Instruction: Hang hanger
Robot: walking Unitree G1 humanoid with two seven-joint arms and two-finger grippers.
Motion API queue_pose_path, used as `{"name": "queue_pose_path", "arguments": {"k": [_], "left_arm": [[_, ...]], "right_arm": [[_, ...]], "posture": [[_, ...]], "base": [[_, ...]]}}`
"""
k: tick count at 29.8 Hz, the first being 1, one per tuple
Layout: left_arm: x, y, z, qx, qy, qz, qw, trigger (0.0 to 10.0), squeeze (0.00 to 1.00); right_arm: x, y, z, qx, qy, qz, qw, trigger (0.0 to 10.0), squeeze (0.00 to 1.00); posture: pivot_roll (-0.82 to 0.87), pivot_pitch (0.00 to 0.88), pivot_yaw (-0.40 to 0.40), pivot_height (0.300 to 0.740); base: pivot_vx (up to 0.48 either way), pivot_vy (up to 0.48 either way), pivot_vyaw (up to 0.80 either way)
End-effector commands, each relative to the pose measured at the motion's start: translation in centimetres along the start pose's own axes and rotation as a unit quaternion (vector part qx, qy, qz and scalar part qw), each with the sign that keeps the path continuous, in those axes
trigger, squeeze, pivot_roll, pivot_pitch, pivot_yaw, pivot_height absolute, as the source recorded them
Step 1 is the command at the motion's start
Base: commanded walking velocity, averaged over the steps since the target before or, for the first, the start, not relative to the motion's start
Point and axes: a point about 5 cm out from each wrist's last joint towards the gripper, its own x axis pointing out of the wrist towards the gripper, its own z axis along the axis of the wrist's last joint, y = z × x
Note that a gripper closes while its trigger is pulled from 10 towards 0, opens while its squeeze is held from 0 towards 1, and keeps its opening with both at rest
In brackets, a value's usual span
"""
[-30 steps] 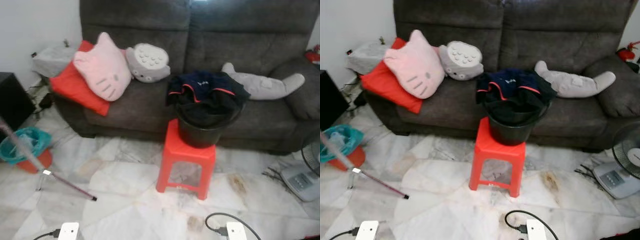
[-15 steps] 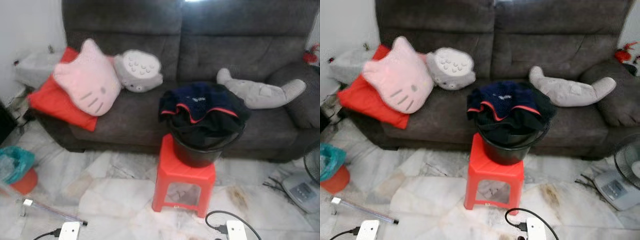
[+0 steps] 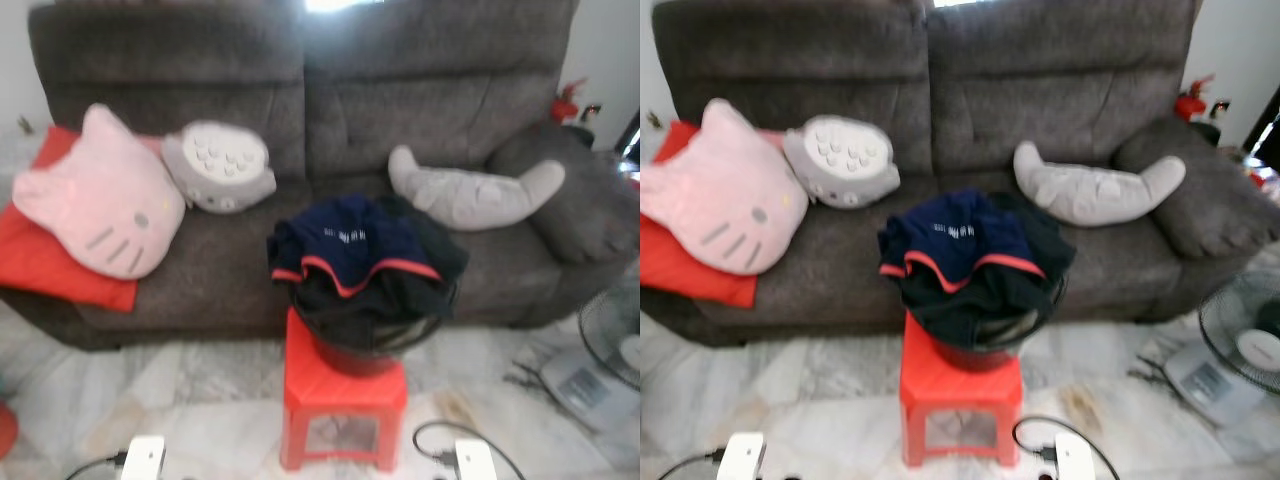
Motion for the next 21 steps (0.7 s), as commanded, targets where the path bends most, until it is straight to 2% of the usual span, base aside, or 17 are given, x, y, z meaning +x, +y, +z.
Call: {"name": "queue_pose_path", "arguments": {"k": [1,5,12,14,15,16,17,19,21], "left_arm": [[-0.3,0.0,-1.2,-0.004,0.021,0.000,1.000,10.0,0.00],[-0.2,0.0,-1.2,-0.003,0.021,-0.001,1.000,10.0,0.00],[-0.2,0.0,-1.2,-0.005,0.021,0.001,1.000,10.0,0.00],[-0.2,0.0,-1.1,-0.004,0.021,0.002,1.000,10.0,0.00],[-0.2,0.0,-1.0,-0.003,0.021,0.002,1.000,10.0,0.00],[-0.2,0.0,-1.0,-0.003,0.021,0.001,1.000,10.0,0.00],[-0.2,0.0,-1.0,-0.002,0.021,0.001,1.000,10.0,0.00],[-0.2,0.0,-1.0,-0.001,0.021,0.001,1.000,10.0,0.00],[-0.1,-0.1,-0.9,-0.001,0.019,0.000,1.000,10.0,0.00]], "right_arm": [[-0.1,-0.4,-0.3,-0.008,-0.002,-0.005,1.000,10.0,0.00],[-0.1,-0.4,0.0,-0.017,-0.011,-0.009,1.000,10.0,0.00],[-0.2,-0.6,1.0,-0.034,-0.062,-0.028,0.997,10.0,0.00],[-0.2,-0.6,1.3,-0.064,-0.074,-0.030,0.995,10.0,0.00],[-1.0,0.2,7.4,-0.090,-0.241,-0.024,0.966,10.0,0.00],[-1.7,0.4,9.1,-0.093,-0.291,-0.022,0.952,10.0,0.00],[-2.4,0.6,10.1,-0.094,-0.323,-0.022,0.941,10.0,0.00],[-3.2,0.6,10.4,-0.093,-0.341,-0.022,0.935,10.0,0.00],[-5.3,0.6,10.6,-0.120,-0.376,-0.027,0.919,10.0,0.00]], "posture": [[-0.14,0.000,0.019,0.740],[-0.16,0.000,0.016,0.740],[-0.19,0.000,0.007,0.740],[-0.21,0.000,0.009,0.740],[-0.22,0.000,0.009,0.740],[-0.22,0.000,0.009,0.740],[-0.22,0.000,0.009,0.740],[-0.22,0.000,0.009,0.740],[-0.23,0.000,0.005,0.740]], "base": [[0.000,0.000,0.00],[0.000,0.000,0.00],[0.000,0.000,0.00],[0.000,0.000,0.00],[0.000,0.000,0.00],[0.000,0.000,0.00],[0.000,0.000,0.00],[0.000,0.000,0.00],[0.000,0.000,0.00]]}}
